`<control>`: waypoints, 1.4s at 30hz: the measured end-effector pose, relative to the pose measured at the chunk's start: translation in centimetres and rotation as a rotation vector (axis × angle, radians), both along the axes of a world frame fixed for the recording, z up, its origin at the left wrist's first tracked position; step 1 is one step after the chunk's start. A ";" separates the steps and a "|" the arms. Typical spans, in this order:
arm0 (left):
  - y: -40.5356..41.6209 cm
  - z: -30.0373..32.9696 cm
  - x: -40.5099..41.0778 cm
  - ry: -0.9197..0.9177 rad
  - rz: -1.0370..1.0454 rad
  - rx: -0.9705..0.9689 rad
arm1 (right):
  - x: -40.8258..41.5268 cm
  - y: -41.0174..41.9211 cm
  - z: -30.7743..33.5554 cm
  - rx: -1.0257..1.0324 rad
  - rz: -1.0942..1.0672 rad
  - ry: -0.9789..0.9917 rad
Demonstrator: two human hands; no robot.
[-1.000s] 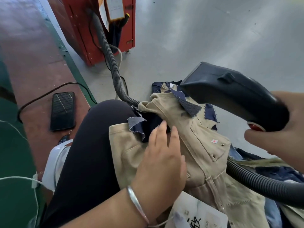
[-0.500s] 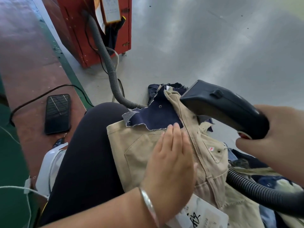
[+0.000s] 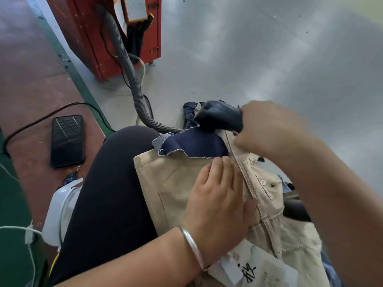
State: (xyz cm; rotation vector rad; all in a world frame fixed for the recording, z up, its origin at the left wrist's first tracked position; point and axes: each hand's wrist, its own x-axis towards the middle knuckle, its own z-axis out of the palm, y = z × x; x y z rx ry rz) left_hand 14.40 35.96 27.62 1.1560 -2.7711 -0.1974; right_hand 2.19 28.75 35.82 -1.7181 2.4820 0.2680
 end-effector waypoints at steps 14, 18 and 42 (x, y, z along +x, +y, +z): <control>0.0 -0.2 -0.1 -0.076 0.009 -0.030 | -3.1 3.8 5.0 0.138 0.108 -0.091; -0.2 -0.2 0.0 -0.037 0.001 -0.016 | -2.4 2.1 3.2 0.175 0.038 -0.135; 1.0 -1.0 0.3 0.022 0.062 -0.059 | -6.4 9.2 0.4 0.060 -0.158 -0.519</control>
